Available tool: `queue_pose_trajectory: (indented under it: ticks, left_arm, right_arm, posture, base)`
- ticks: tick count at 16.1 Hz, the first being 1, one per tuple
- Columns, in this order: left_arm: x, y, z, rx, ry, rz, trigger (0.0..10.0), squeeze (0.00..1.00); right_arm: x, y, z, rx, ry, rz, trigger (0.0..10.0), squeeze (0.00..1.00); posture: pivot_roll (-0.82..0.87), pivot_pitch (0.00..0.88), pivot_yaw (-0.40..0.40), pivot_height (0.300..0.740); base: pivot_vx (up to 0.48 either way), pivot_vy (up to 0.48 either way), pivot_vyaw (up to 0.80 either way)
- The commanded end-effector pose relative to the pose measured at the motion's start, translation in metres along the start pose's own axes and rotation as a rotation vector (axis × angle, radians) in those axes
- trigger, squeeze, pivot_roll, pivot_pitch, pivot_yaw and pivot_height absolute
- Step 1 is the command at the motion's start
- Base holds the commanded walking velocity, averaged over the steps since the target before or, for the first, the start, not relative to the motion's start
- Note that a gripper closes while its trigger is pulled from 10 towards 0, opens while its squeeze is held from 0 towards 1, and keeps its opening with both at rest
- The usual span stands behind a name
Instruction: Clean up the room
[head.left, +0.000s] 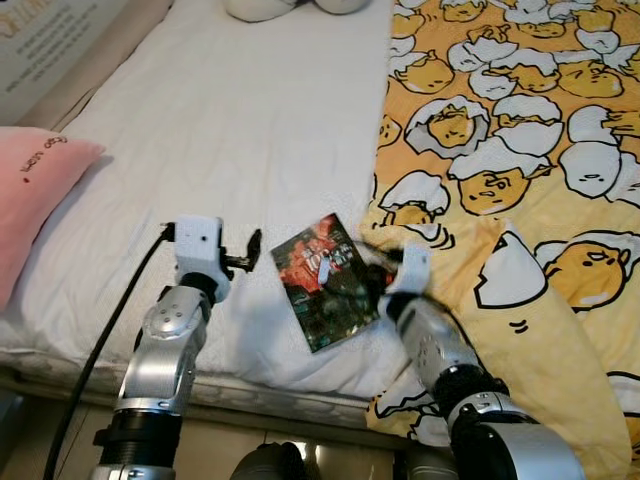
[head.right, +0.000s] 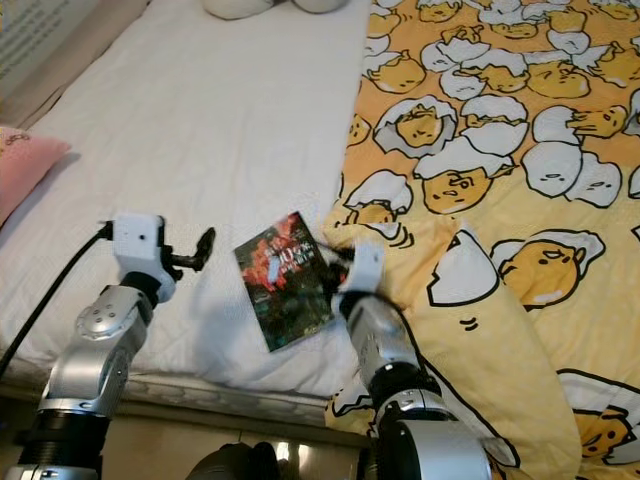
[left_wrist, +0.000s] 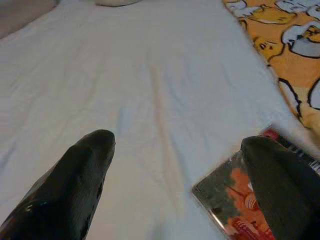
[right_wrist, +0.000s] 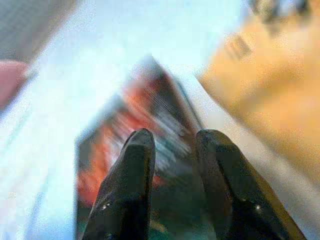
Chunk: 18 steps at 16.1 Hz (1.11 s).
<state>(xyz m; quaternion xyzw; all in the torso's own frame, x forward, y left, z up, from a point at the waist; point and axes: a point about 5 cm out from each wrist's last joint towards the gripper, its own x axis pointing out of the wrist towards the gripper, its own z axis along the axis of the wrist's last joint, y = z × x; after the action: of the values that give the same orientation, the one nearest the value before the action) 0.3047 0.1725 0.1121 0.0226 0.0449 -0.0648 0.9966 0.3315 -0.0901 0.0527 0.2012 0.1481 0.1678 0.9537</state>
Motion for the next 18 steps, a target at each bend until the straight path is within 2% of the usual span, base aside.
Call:
queue_pose_trajectory:
  ticks: [1, 3, 5, 6, 7, 8, 9, 10, 11, 12, 14, 15, 16, 17, 18]
  left_arm:
    - [0.001, 0.005, -0.001, 0.0, -0.003, 0.029, 10.0, 0.0]
    - [0.003, 0.008, -0.001, 0.017, -0.005, 0.05, 10.0, 0.0]
    - [0.003, 0.009, -0.001, 0.018, -0.013, 0.054, 10.0, 0.0]
    - [0.003, 0.01, -0.002, 0.017, -0.014, 0.055, 10.0, 0.0]
    - [0.004, 0.009, -0.003, 0.023, -0.013, 0.058, 10.0, 0.0]
    - [0.004, 0.009, -0.003, 0.024, -0.015, 0.061, 10.0, 0.0]
    - [0.004, 0.009, -0.003, 0.024, -0.015, 0.062, 10.0, 0.0]
    - [0.005, 0.005, -0.001, 0.074, -0.023, 0.038, 10.0, 0.0]
    - [0.005, -0.001, 0.001, 0.124, -0.048, -0.017, 10.0, 0.0]
    - [0.003, 0.002, -0.003, 0.104, -0.036, -0.016, 10.0, 0.0]
    - [0.0, 0.01, -0.005, 0.056, -0.022, 0.023, 10.0, 0.0]
    - [0.0, 0.011, -0.005, 0.042, -0.031, 0.026, 10.0, 0.0]
    - [-0.006, 0.002, -0.005, 0.045, -0.069, -0.037, 10.0, 0.0]
    - [-0.015, -0.007, -0.01, 0.041, -0.076, -0.102, 10.0, 0.0]
    - [-0.025, -0.012, -0.013, 0.016, -0.091, -0.118, 10.0, 0.0]
  right_arm:
    - [0.002, 0.009, 0.008, -0.035, -0.051, 0.033, 0.0, 0.0]
    - [0.001, 0.012, 0.021, -0.052, -0.112, 0.041, 0.0, 0.0]
    - [-0.003, 0.01, 0.03, -0.107, -0.169, 0.013, 0.0, 0.0]
    - [-0.005, 0.009, 0.031, -0.11, -0.175, 0.005, 0.0, 0.0]
    - [-0.01, 0.005, 0.021, -0.12, -0.134, -0.017, 0.0, 0.0]
    - [-0.012, 0.0, 0.009, -0.107, -0.079, -0.047, 10.0, 0.0]
    - [-0.013, -0.001, 0.005, -0.096, -0.061, -0.055, 10.0, 0.0]
    - [-0.014, -0.003, 0.003, -0.135, -0.065, -0.084, 10.0, 1.0]
    - [-0.015, -0.006, 0.006, -0.247, -0.089, -0.104, 10.0, 1.0]
    - [-0.015, -0.009, 0.01, -0.366, -0.103, -0.123, 10.0, 1.0]
    - [-0.016, -0.015, 0.015, -0.402, -0.113, -0.144, 10.0, 1.0]
    - [-0.018, -0.016, 0.016, -0.457, -0.124, -0.147, 10.0, 1.0]
    - [-0.024, -0.015, 0.019, -0.63, -0.183, -0.144, 10.0, 1.0]
    - [-0.031, -0.018, 0.019, -0.627, -0.221, -0.165, 10.0, 1.0]
    - [-0.041, -0.023, 0.02, -0.581, -0.278, -0.212, 10.0, 1.0]
  posture:
    - [-0.03, 0.065, 0.118, 0.74]
    - [-0.04, 0.054, 0.115, 0.74]
    - [-0.04, 0.043, 0.107, 0.74]
    - [-0.04, 0.037, 0.105, 0.74]
    - [-0.05, 0.033, 0.103, 0.74]
    - [-0.05, 0.033, 0.102, 0.74]
    - [-0.05, 0.033, 0.102, 0.74]
    - [-0.05, 0.051, 0.111, 0.74]
    - [-0.05, 0.059, 0.114, 0.74]
    - [-0.05, 0.065, 0.115, 0.74]
    - [-0.04, 0.072, 0.108, 0.74]
    - [-0.04, 0.074, 0.106, 0.74]
    - [-0.03, 0.081, 0.093, 0.74]
    - [-0.03, 0.084, 0.081, 0.74]
    - [-0.03, 0.085, 0.077, 0.74]
  base:
    - [0.0, 0.0, 0.0]
    - [0.0, 0.0, 0.0]
    - [0.0, 0.0, 0.0]
    - [0.0, 0.0, 0.0]
    - [0.0, 0.0, 0.0]
    - [0.0, 0.0, 0.0]
    - [0.0, 0.0, 0.0]
    - [0.0, 0.0, 0.0]
    - [0.0, 0.0, 0.0]
    - [0.0, 0.0, 0.0]
    - [0.0, 0.0, 0.0]
    - [0.0, 0.0, 0.0]
    - [0.0, 0.0, 0.0]
    - [0.0, 0.0, 0.0]
    - [0.0, 0.0, 0.0]
